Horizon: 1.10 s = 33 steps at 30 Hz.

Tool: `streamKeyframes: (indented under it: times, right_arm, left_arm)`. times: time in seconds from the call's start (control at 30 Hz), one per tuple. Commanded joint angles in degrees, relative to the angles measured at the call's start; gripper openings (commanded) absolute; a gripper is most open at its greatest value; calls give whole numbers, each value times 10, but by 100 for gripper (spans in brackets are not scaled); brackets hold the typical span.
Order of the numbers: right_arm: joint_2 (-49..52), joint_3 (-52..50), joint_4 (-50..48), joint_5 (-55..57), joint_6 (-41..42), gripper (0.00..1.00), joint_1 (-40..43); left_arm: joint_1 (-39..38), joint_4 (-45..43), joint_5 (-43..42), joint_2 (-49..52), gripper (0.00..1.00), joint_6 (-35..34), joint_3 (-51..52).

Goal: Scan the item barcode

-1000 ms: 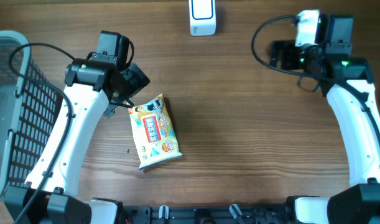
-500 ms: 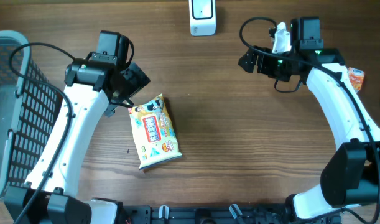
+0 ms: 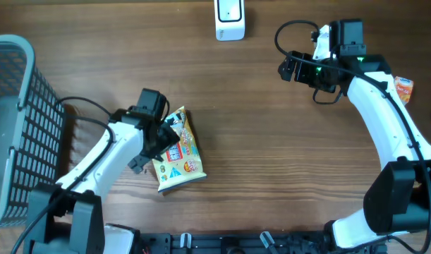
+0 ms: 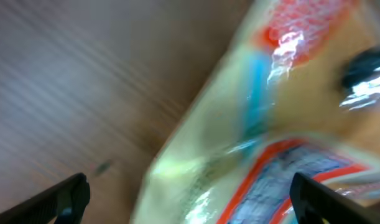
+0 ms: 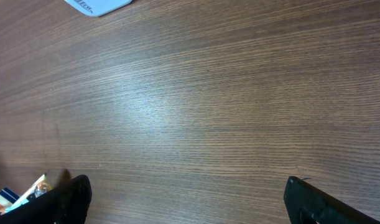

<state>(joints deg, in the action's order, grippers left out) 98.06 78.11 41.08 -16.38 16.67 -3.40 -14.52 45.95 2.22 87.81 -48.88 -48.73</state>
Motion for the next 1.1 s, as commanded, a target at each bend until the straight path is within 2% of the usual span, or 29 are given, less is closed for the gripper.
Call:
streamKeyframes:
  times: [0.0,0.07,0.17,0.27,0.4,0.43,0.5,0.57,0.7,0.77,0.87,0.93,0.97,1.0,1.03,1.07]
  right_arm:
    - [8,2,-1,9,4,100,0]
    - [8,2,-1,9,4,100,0]
    - [8,2,-1,9,4,100,0]
    - [8,2,-1,9,4,100,0]
    - [8,2,-1,9,4,100,0]
    - [8,2,-1,9,5,100,0]
    - [8,2,-1,9,4,100,0]
    - [8,2,-1,9,4,100,0]
    - [8,2,-1,9,4,100,0]
    - [8,2,-1,9,4,100,0]
    - [8,2,-1,9,4,100,0]
    - [8,2,-1,9,4,100,0]
    - [8,2,-1,9,4,100,0]
    - [8,2,-1,9,4,100,0]
    - [8,2,-1,9,4,100,0]
    - [8,2,-1,9,5,100,0]
  left_arm:
    - [2,-77,-95,1,100,79,42]
    - [2,-115,-157,1,100,111,64]
    - [2,-122,-161,1,99,111,84]
    - [2,-122,-154,1,74,111,84]
    - [2,-121,-148,0,26,112,82]
    - [2,-115,-148,-1,19,112,76]
    - [2,-79,-148,-2,21,116,40]
    - [2,-28,-144,-2,4,141,-17]
    - [-2,61,-101,-2,4,143,-129]
    - [-22,109,-61,-2,4,167,-206]
    - [-65,170,30,-2,4,168,-310]
    - [-92,181,69,-2,4,168,-340]
    - [-106,183,84,-2,4,166,-342]
    - [-109,192,95,2,17,148,-339]
    - [-102,205,108,12,84,118,-325]
    - [-87,202,108,20,100,106,-312]
